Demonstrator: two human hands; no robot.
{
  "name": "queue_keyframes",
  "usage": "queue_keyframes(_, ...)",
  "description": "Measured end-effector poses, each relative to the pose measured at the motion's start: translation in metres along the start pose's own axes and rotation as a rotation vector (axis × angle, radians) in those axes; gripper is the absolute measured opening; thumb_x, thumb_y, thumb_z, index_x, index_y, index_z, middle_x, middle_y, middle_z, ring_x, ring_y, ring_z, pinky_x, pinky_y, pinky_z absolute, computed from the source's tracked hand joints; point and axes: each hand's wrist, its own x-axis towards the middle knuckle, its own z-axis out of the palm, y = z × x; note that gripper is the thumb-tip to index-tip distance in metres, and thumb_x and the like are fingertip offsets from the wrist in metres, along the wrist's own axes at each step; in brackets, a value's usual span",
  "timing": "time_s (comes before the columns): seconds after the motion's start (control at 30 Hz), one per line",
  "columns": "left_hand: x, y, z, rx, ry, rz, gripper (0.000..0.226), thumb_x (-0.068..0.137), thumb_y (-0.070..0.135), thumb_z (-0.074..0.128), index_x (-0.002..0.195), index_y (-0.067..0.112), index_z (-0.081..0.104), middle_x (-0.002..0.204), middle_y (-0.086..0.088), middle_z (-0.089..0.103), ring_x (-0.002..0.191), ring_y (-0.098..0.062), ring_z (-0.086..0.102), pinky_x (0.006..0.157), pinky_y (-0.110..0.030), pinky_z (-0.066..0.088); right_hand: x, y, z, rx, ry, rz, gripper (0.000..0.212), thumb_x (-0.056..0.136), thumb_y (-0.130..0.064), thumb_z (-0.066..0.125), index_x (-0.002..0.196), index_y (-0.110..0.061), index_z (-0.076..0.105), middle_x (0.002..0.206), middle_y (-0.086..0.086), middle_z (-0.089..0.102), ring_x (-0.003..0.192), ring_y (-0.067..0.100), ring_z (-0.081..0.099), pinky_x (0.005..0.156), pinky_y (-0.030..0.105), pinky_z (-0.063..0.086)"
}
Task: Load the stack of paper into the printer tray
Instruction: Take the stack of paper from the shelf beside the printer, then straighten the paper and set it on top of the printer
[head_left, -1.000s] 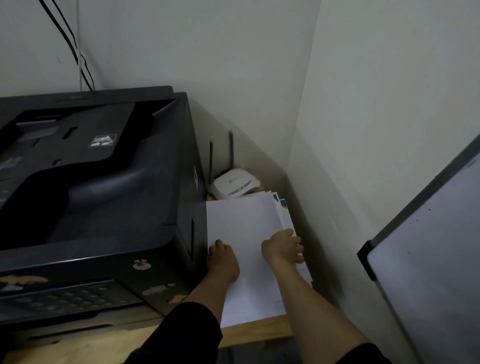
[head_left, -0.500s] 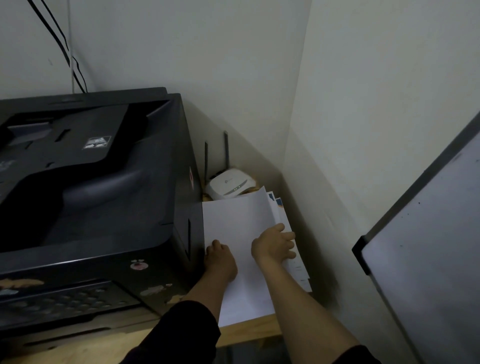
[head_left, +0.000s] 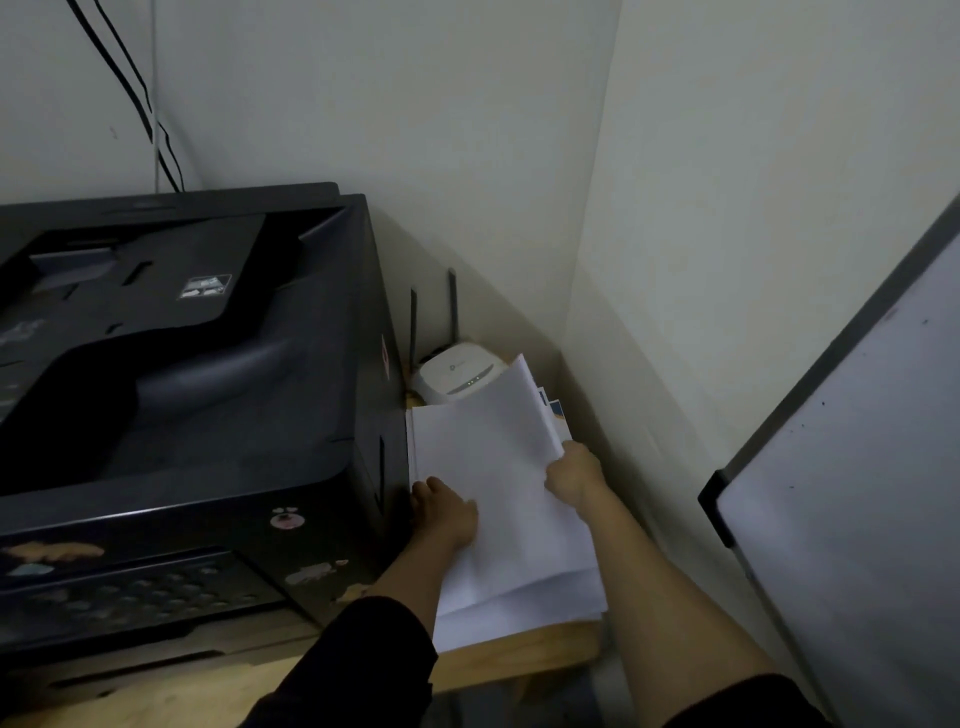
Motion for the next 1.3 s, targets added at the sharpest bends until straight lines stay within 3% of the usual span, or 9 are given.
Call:
queue_keyframes(0.17, 0.002, 0.019, -0.016, -0.543, 0.021, -0.210, 0.071, 0.087, 0.031, 0.064, 0.140, -0.005, 0.034, 0.144, -0.020, 0.042, 0.129, -0.036, 0.046, 0.101, -0.038, 0.043, 0.007, 0.007, -0.028, 0.146, 0.018, -0.017, 0.029, 0.082, 0.009, 0.054, 0.111, 0.008, 0.057, 0.112, 0.024, 0.062, 0.090, 0.033, 0.059, 0.074, 0.036, 0.048)
queue_keyframes(0.27, 0.000, 0.027, -0.027, -0.587, -0.014, -0.278, 0.058, 0.089, 0.023, 0.063, 0.134, -0.007, 0.043, 0.138, -0.021, 0.049, 0.123, -0.036, 0.051, 0.097, -0.037, 0.045, 0.007, 0.003, -0.040, 0.219, 0.040, 0.001, 0.024, 0.083, 0.009, 0.050, 0.104, 0.011, 0.059, 0.093, 0.019, 0.063, 0.063, 0.022, 0.055, 0.056, 0.024, 0.042)
queue_keyframes(0.4, -0.012, 0.055, -0.046, -0.525, 0.144, -0.153, 0.041, 0.094, 0.008, 0.050, 0.133, -0.002, 0.044, 0.135, -0.021, 0.051, 0.120, -0.036, 0.053, 0.099, -0.042, 0.046, 0.007, -0.023, -0.057, 0.266, 0.093, -0.039, 0.019, 0.081, 0.008, 0.049, 0.094, 0.012, 0.061, 0.082, 0.014, 0.059, 0.057, 0.021, 0.053, 0.052, 0.022, 0.040)
queue_keyframes(0.47, -0.019, 0.076, -0.066, -0.522, 0.239, -0.068, 0.039, 0.096, 0.007, 0.042, 0.134, 0.001, 0.043, 0.134, -0.021, 0.051, 0.122, -0.035, 0.051, 0.100, -0.041, 0.043, 0.005, -0.046, -0.070, 0.252, 0.137, -0.066, 0.009, 0.080, 0.006, 0.049, 0.076, 0.007, 0.058, 0.071, 0.012, 0.058, 0.055, 0.020, 0.052, 0.050, 0.022, 0.039)
queue_keyframes(0.6, -0.035, 0.122, -0.120, -0.453, 0.353, 0.120, 0.035, 0.097, 0.007, 0.037, 0.129, -0.001, 0.048, 0.129, -0.020, 0.056, 0.118, -0.034, 0.055, 0.095, -0.037, 0.046, 0.000, -0.105, -0.108, 0.208, 0.256, -0.148, 0.027, 0.082, 0.002, 0.052, 0.058, -0.004, 0.042, 0.058, 0.005, 0.048, 0.049, 0.015, 0.046, 0.041, 0.021, 0.032)
queue_keyframes(0.9, -0.080, 0.173, -0.262, -0.388, 0.539, 0.315, 0.028, 0.094, 0.004, 0.044, 0.117, -0.005, 0.057, 0.124, -0.020, 0.060, 0.113, -0.033, 0.059, 0.088, -0.037, 0.050, -0.044, -0.243, -0.170, 0.126, 0.418, -0.351, 0.029, 0.079, -0.001, 0.060, 0.058, 0.000, 0.039, 0.054, 0.004, 0.042, 0.046, 0.017, 0.039, 0.052, 0.025, 0.040)
queue_keyframes(1.07, -0.085, 0.138, -0.314, -0.399, 0.625, 0.280, 0.025, 0.093, 0.002, 0.045, 0.111, -0.005, 0.060, 0.120, -0.020, 0.062, 0.109, -0.033, 0.060, 0.084, -0.036, 0.050, -0.072, -0.298, -0.140, 0.082, 0.335, -0.400, 0.029, 0.080, -0.001, 0.060, 0.058, 0.001, 0.041, 0.058, 0.008, 0.044, 0.048, 0.019, 0.041, 0.044, 0.023, 0.035)
queue_keyframes(1.2, -0.083, 0.092, -0.351, -0.411, 0.691, 0.270, 0.031, 0.095, 0.004, 0.041, 0.118, -0.005, 0.059, 0.124, -0.020, 0.061, 0.114, -0.034, 0.058, 0.091, -0.038, 0.049, -0.096, -0.335, -0.097, 0.136, 0.298, -0.491, 0.008, 0.082, -0.005, 0.055, 0.084, -0.002, 0.048, 0.078, 0.010, 0.050, 0.068, 0.025, 0.050, 0.067, 0.027, 0.041)
queue_keyframes(1.3, -0.077, 0.052, -0.379, -0.423, 0.704, 0.259, 0.031, 0.095, 0.004, 0.042, 0.120, -0.004, 0.057, 0.125, -0.020, 0.060, 0.115, -0.033, 0.058, 0.089, -0.037, 0.049, -0.116, -0.360, -0.056, 0.131, 0.249, -0.523, 0.007, 0.085, -0.008, 0.049, 0.091, -0.004, 0.047, 0.092, 0.013, 0.050, 0.079, 0.028, 0.051, 0.070, 0.029, 0.041)
